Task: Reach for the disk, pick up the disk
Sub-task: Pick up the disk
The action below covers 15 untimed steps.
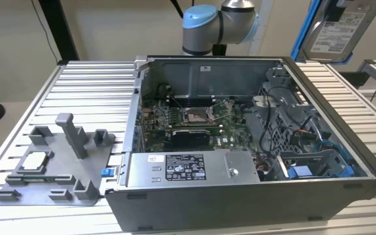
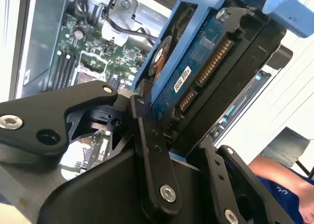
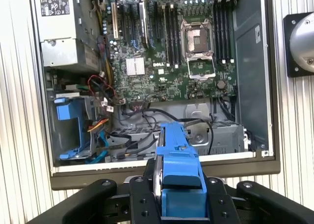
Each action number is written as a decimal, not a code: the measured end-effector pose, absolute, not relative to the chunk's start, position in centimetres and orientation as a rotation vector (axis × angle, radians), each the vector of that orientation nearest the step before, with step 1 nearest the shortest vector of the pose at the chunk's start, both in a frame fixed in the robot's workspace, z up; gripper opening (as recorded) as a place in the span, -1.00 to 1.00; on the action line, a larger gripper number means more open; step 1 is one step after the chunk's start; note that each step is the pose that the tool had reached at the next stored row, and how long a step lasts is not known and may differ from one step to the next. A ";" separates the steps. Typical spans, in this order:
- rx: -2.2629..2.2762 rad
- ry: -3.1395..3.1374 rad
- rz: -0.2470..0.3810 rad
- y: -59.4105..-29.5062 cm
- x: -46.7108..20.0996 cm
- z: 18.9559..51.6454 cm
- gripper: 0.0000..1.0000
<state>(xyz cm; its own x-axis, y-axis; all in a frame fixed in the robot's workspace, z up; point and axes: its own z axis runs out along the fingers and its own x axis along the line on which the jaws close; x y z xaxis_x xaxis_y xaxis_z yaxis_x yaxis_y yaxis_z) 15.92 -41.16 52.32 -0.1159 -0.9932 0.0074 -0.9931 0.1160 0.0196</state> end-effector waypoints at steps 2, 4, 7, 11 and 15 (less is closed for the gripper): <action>2.076 -2.333 -0.015 -41.3 16.0 52.3 -1.00; 2.076 -2.333 -0.015 -41.4 16.1 52.3 -1.00; 2.076 -2.333 -0.015 -41.5 16.2 52.3 -1.00; 2.076 -2.333 -0.014 -41.7 16.4 52.3 -1.00; 2.076 -2.332 -0.014 -42.0 16.5 52.3 -1.00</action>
